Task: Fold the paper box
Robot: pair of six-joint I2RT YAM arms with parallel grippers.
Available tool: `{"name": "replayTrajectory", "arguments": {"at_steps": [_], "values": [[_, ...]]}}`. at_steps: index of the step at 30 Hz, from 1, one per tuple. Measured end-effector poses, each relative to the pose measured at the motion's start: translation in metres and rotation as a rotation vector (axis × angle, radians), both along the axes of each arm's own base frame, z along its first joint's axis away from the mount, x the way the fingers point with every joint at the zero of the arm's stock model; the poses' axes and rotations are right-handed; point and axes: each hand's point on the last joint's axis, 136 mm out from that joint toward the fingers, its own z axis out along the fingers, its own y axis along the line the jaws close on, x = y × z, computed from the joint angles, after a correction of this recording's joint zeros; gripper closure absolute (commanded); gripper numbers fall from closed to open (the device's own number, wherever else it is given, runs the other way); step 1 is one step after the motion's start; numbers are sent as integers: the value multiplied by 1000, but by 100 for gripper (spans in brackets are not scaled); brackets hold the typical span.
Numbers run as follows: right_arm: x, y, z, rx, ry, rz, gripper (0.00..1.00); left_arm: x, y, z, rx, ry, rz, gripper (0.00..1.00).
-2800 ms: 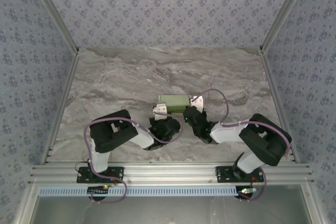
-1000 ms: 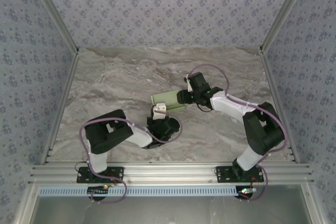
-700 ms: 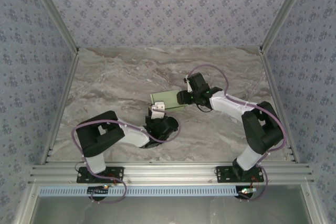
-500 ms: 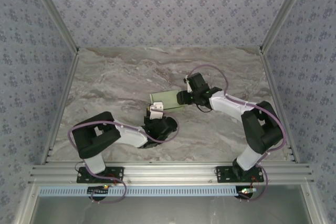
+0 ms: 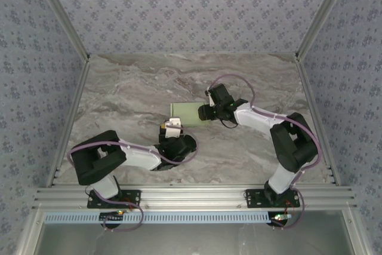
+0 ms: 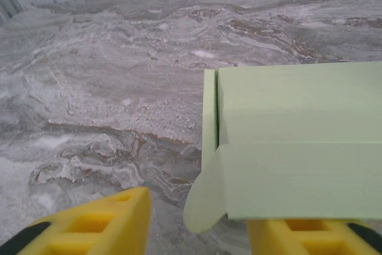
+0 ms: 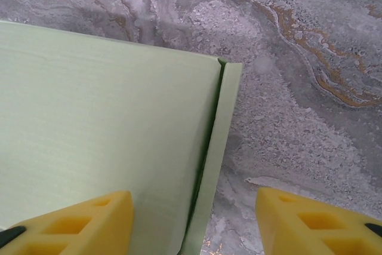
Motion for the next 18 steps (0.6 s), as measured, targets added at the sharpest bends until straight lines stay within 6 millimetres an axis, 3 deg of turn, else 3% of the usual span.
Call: {"name": "replayTrajectory", "arguments": {"at_steps": [5, 18], "values": [[0, 2, 1, -11, 0, 2, 42, -5, 4, -4, -6, 35, -24, 37], [2, 3, -1, -29, 2, -2, 42, -35, 5, -5, -38, 217, -208, 32]]}}
